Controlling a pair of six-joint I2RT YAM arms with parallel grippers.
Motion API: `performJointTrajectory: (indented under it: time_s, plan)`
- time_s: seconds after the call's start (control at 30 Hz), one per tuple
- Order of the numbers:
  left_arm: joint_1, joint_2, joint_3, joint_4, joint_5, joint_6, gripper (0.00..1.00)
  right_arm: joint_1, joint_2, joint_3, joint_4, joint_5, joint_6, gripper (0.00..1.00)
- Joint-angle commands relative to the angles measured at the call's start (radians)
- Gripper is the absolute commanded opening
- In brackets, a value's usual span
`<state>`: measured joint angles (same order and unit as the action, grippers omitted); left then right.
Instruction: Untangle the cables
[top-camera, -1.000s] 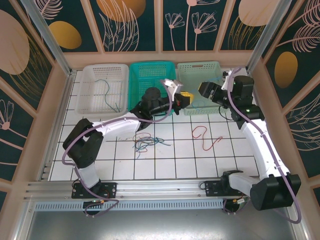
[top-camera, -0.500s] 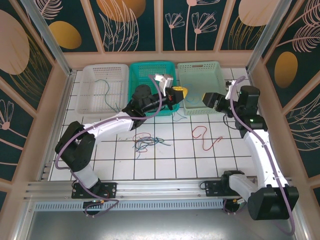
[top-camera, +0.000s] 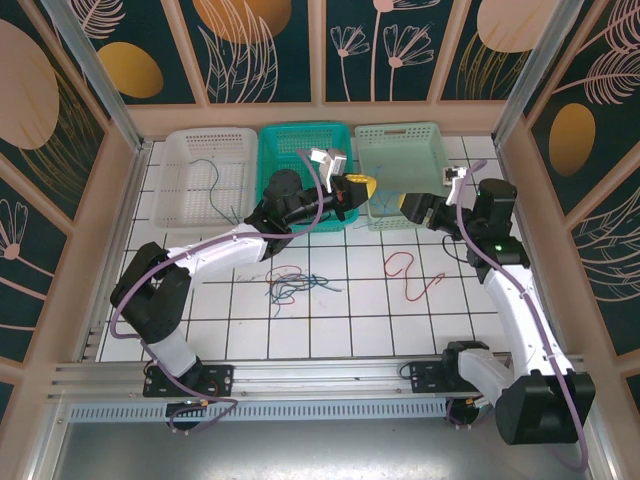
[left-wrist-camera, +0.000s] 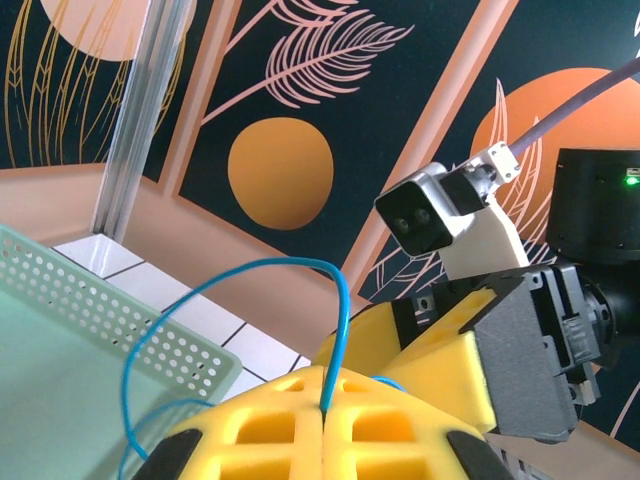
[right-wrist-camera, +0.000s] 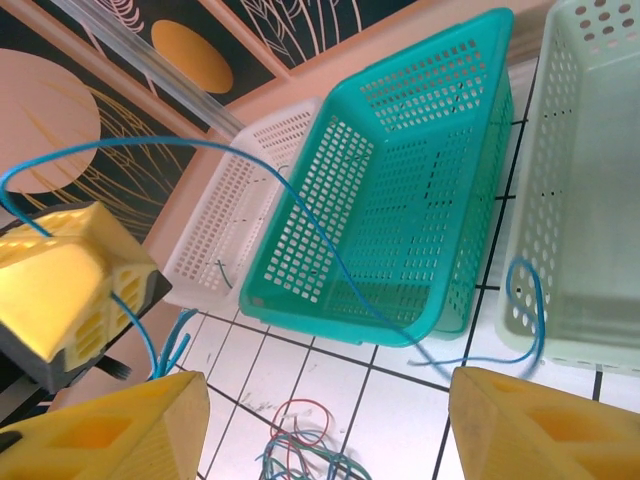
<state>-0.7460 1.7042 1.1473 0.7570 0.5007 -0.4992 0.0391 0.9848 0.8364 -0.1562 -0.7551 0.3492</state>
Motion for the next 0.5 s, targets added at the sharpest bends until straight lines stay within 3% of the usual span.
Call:
performJointTrajectory:
  time_s: [0.0, 0.47]
  plan:
    - [0.005, 0.004, 0.012, -0.01, -0.002, 0.02, 0.0, 0.003, -0.032, 0.002, 0.013, -0.012, -0.026, 0.64]
    - [0.005, 0.004, 0.015, -0.059, -0.01, 0.059, 0.0, -0.051, -0.043, 0.003, 0.026, -0.018, 0.009, 0.57]
